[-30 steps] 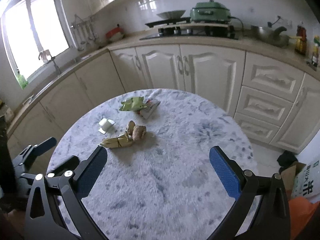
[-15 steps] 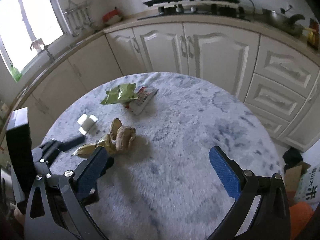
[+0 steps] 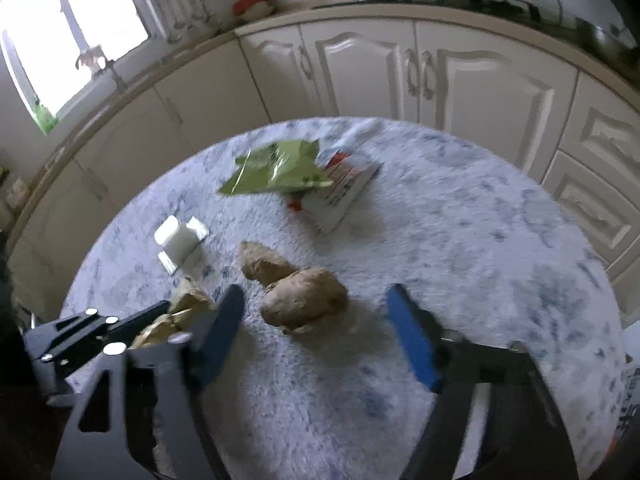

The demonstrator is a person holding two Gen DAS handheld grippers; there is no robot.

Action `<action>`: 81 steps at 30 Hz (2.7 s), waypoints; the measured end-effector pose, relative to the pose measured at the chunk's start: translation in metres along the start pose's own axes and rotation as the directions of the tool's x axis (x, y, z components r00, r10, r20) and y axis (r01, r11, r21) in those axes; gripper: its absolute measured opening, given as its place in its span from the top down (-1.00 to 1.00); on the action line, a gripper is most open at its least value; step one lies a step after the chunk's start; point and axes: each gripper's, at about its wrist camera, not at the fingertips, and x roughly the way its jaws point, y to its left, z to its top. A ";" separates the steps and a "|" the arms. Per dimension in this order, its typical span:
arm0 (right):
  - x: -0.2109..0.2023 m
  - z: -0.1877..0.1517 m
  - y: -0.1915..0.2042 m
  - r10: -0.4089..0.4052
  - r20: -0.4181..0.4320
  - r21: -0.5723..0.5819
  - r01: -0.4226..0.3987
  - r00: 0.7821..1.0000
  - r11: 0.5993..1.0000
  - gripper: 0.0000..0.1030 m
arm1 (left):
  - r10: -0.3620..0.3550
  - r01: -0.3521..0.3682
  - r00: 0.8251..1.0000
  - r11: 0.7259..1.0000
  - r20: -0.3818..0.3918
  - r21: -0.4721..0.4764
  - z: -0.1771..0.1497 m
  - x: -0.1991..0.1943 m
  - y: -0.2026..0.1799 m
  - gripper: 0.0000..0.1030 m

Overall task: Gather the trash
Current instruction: 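Grasp the gold wrapper with the left tool while the right tool grasps the brown lump, then carry the gold wrapper and brown lump in both tools over the blue bin, then open both tools to drop the wrapper and lump into the bin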

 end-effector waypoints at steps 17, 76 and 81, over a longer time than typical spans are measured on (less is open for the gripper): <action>-0.085 -0.049 -0.013 0.016 0.088 0.038 -0.020 0.996 0.999 0.10 | -0.017 0.019 0.998 1.000 0.056 -0.024 -0.034 -0.066 -0.029 0.43; -0.274 -0.278 -0.379 -0.397 0.080 0.691 0.236 0.914 0.683 0.09 | -0.298 0.385 0.919 0.812 -0.257 0.438 0.010 0.099 -0.487 0.43; -0.254 -0.286 -0.404 -0.370 0.046 0.722 0.225 0.928 0.654 -0.01 | -0.256 0.401 0.899 0.807 -0.356 0.433 0.015 0.157 -0.524 0.26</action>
